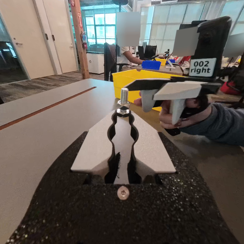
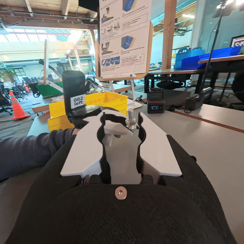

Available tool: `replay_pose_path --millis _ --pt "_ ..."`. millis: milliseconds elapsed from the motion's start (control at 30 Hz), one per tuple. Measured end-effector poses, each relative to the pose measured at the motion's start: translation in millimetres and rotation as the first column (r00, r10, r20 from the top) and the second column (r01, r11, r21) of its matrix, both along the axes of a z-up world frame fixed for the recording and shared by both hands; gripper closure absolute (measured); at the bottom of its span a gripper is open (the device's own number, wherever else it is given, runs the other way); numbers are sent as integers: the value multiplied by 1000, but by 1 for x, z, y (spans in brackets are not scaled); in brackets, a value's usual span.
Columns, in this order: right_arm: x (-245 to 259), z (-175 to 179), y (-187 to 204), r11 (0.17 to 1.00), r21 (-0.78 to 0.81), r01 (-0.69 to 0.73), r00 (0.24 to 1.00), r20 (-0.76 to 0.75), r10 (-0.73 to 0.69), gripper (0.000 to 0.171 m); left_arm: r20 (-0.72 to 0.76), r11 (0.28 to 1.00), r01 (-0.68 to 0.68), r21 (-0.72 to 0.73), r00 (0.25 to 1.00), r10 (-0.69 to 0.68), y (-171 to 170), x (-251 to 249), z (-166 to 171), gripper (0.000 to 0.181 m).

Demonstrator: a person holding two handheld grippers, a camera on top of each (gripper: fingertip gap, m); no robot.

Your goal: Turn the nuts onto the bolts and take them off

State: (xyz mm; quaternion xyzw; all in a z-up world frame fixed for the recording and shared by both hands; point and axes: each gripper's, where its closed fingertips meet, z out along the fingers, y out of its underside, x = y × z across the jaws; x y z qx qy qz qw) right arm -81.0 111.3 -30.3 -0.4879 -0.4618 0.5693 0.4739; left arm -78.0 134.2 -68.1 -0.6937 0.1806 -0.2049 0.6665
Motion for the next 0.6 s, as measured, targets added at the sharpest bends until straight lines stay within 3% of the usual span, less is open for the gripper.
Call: replay_pose_path --millis 167,233,367,467,500,600 --pt "0 -5 8 999 -13 33 999 28 -33 145 -106 997 31 67 994 -24 -6 12 3 166" --pt "0 -6 4 1000 -5 8 999 33 -8 161 -155 997 42 71 987 -30 -7 16 1 166" --pt "1 -3 5 1000 17 15 1000 24 -15 163 -84 988 38 147 996 -26 -9 13 9 162" --pt "6 5 10 998 42 45 999 -9 -45 163 -69 972 -109 206 990 126 -1 -4 13 105" --pt "9 11 12 994 82 73 997 -24 -71 163 -78 965 -154 212 982 174 3 -11 9 95" --pt "29 43 14 942 282 183 982 -90 -164 163 -119 949 -216 231 961 248 8 -20 2 93"
